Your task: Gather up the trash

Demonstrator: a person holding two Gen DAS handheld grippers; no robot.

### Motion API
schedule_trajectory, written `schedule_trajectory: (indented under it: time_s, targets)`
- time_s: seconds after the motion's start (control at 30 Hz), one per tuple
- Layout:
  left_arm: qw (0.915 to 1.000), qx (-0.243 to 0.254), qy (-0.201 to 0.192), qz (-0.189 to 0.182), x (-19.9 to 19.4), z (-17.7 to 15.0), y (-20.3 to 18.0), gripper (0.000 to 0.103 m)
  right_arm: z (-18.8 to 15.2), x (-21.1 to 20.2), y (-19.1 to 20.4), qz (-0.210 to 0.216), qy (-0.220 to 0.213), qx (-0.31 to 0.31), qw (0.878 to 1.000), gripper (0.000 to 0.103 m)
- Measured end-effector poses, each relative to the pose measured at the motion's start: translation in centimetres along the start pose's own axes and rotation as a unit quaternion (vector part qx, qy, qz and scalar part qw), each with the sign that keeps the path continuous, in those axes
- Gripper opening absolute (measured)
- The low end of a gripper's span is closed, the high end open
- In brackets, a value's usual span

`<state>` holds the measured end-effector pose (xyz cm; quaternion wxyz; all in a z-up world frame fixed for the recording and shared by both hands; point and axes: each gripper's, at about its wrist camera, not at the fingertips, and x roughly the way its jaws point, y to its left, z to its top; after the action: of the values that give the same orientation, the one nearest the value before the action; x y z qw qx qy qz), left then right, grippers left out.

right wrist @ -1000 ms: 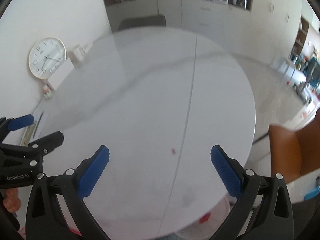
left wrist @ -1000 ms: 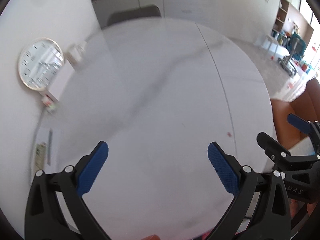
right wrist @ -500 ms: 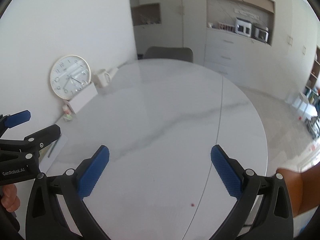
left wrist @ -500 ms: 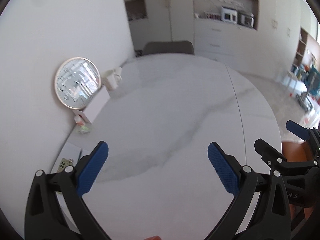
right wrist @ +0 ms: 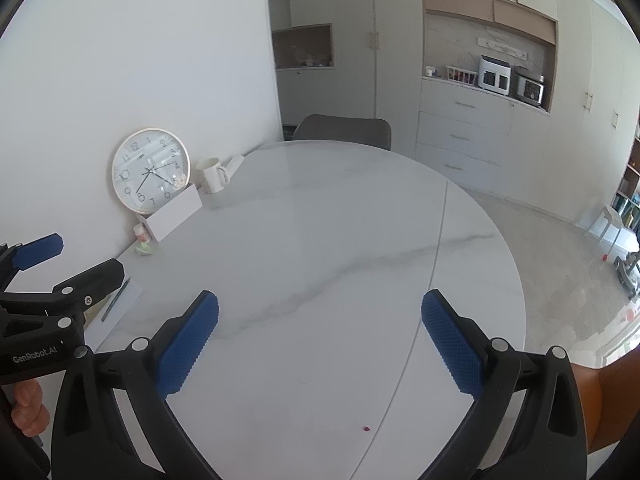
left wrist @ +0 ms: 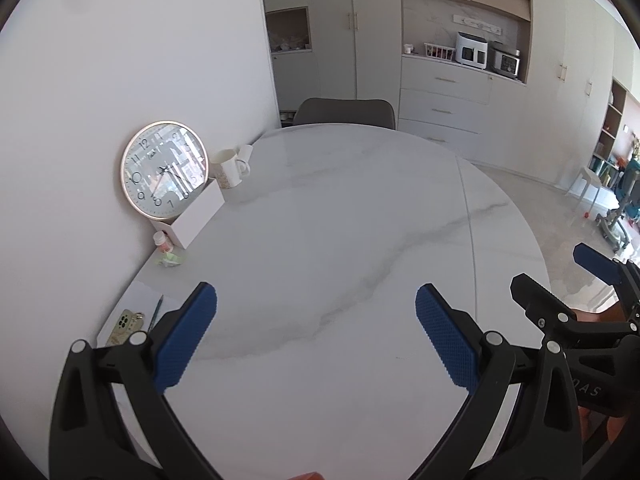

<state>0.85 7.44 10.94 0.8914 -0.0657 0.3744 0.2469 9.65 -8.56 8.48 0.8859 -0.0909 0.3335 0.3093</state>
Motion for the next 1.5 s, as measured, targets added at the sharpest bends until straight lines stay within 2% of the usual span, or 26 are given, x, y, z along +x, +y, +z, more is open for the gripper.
schedule_trajectory:
  time_s: [0.5,1.5]
  targets:
    - [0.9996,0.026,-0.001,-0.008,-0.1,-0.3,-2.9,0.096,-1.2,-1.4,-3.1,-0.023,0.0,0.026,0.999,0.101]
    - [0.9995,0.027,0.007,-0.014,0.3,-0.8,-3.2,0.096,-1.4,-1.4,-3.6,-0.026,0.005,0.033,0.999,0.101]
